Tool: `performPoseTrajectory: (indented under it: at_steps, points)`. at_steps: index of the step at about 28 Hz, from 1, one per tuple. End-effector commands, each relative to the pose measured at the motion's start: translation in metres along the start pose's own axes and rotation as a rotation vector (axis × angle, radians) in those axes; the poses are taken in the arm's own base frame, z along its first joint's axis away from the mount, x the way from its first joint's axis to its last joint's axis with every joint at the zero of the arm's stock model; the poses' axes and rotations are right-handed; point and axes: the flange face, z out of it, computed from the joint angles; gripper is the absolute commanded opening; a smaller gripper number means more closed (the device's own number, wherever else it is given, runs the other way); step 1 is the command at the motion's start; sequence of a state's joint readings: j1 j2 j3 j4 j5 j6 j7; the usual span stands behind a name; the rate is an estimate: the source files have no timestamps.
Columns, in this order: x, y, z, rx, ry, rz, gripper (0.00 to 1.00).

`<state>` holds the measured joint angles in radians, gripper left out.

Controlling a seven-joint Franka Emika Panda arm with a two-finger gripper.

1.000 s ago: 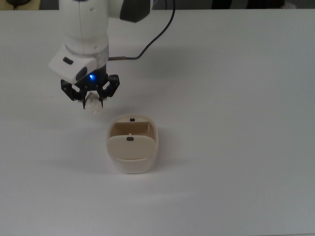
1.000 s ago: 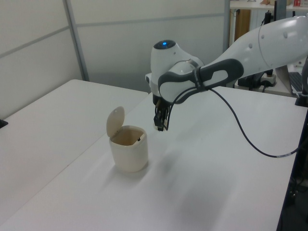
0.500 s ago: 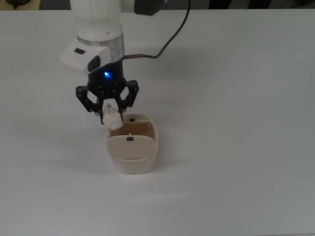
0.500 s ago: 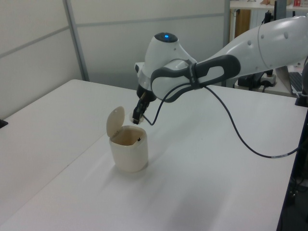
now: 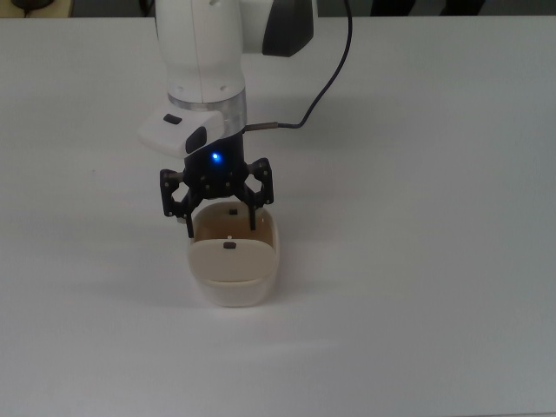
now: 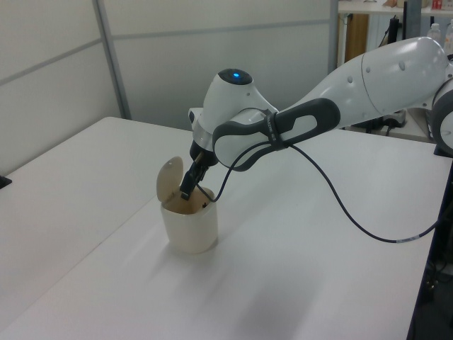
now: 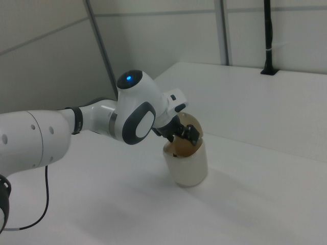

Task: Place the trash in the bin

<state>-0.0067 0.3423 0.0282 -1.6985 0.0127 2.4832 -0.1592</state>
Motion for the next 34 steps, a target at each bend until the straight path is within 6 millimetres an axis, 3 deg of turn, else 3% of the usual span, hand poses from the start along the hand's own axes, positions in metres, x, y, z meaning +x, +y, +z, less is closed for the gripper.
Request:
performPoseTrajectory:
  at_steps: [1,8,13,21,26,34]
  points:
    - [-0.013,0.005,-0.029,0.026,-0.150,0.040,1.00]
    - [-0.031,0.005,-0.084,0.035,-0.328,0.091,1.00]
    - [-0.040,0.012,-0.131,0.022,-0.361,0.153,1.00]
    - [-0.057,0.023,-0.184,0.005,-0.412,0.170,1.00]
    - [-0.057,0.033,-0.202,-0.035,-0.440,0.152,1.00]
    - [-0.057,0.036,-0.203,-0.049,-0.442,0.152,1.00]
